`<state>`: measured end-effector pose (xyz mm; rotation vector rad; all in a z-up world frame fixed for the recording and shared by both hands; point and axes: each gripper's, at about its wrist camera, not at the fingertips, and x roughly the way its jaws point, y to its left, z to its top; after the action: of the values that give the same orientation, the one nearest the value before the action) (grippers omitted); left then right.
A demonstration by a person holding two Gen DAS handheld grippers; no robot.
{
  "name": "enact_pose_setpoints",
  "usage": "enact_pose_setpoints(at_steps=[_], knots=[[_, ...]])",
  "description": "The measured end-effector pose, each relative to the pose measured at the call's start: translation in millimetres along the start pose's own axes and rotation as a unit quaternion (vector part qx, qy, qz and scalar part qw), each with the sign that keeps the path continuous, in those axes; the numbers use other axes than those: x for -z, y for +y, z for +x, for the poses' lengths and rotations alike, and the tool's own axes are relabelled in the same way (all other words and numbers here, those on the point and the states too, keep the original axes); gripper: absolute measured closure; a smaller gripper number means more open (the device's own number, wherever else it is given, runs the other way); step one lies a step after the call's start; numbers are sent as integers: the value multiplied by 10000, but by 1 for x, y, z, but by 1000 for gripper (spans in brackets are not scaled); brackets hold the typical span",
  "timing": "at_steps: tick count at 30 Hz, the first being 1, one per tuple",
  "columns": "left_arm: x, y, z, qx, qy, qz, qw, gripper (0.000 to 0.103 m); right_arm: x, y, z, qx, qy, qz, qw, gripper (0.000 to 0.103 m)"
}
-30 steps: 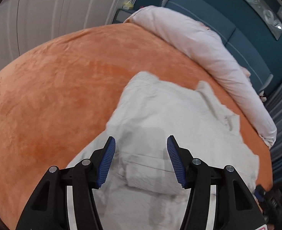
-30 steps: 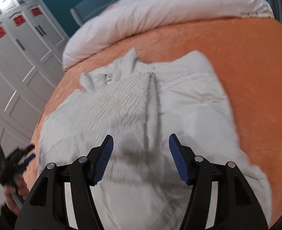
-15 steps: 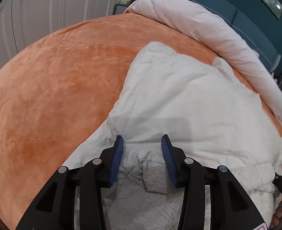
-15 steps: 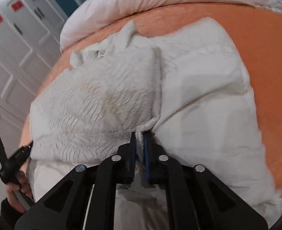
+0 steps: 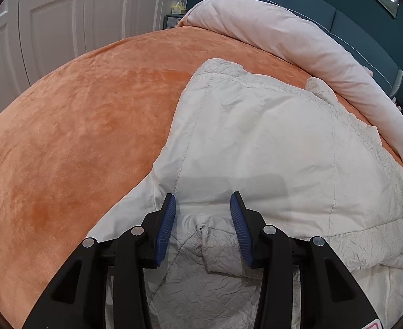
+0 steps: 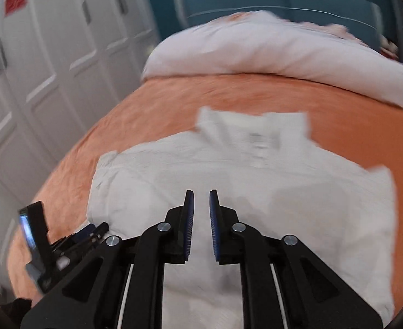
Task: Fold large clothes
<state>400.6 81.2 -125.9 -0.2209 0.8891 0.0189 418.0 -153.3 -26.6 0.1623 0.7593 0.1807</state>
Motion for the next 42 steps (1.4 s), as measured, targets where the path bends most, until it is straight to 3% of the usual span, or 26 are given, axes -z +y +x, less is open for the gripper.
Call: enact_pose_setpoints(at_steps=[3,6,9,12,14,16,18,19,21,25,26,27,28,29,30,32,34,38,42], knots=[[1,-1,1,-24,-27,26,10000,61,-5,19,51,-13,467,-138,9988,92],[2,1,3,40,-53,-13,10000,61,11,22,61,167,526,-208,9983,96],[2,6,4,165,-72,-96,9998,61,23,-17,48,269,440,14,9987,96],[1,6,3,197,-72,-114,9997,61,40,-81,22,375,337,697,9963,103],[1,6,3,220,-63,-134,9996,60,50,-129,-3,333,255,1326,9903,103],[-3,10,-3,328,-29,-273,9991,60,56,-155,-29,527,147,1534,9867,103],[-11,17,-16,380,-100,-563,9976,60,58,-169,-58,779,-31,1467,9861,84],[-19,20,-26,491,-210,-741,9958,57,58,-173,-64,762,-86,1471,9861,78],[-41,18,-39,613,-391,-980,9925,49,57,-180,-71,659,-174,1541,9857,58],[-82,-7,-21,565,-289,-897,9939,42,47,-180,-39,499,66,1721,9838,52],[-88,-13,-12,455,-195,-856,9951,42,49,-179,-28,501,183,1744,9832,52],[-91,-17,-2,391,-84,-834,9957,42,47,-175,-18,527,290,1724,9832,60],[-96,-22,11,351,62,-801,9961,42,45,-172,-13,458,353,1647,9847,74],[-97,-26,18,317,135,-757,9965,43,42,-167,-12,289,313,1619,9859,94],[-98,-30,23,237,151,-659,9974,45,38,-163,-20,189,118,1609,9867,97],[-97,-38,27,118,2,-379,9992,49,30,-156,-49,12,-490,1480,9878,98],[-93,-45,33,49,-80,-74,9999,50,31,-159,-60,105,-716,1346,9882,98],[-75,-61,53,-307,-178,480,9982,49,61,-184,-7,392,106,1410,9892,94],[-66,-65,61,-475,-325,554,9968,49,71,-181,12,478,165,1393,9890,93]])
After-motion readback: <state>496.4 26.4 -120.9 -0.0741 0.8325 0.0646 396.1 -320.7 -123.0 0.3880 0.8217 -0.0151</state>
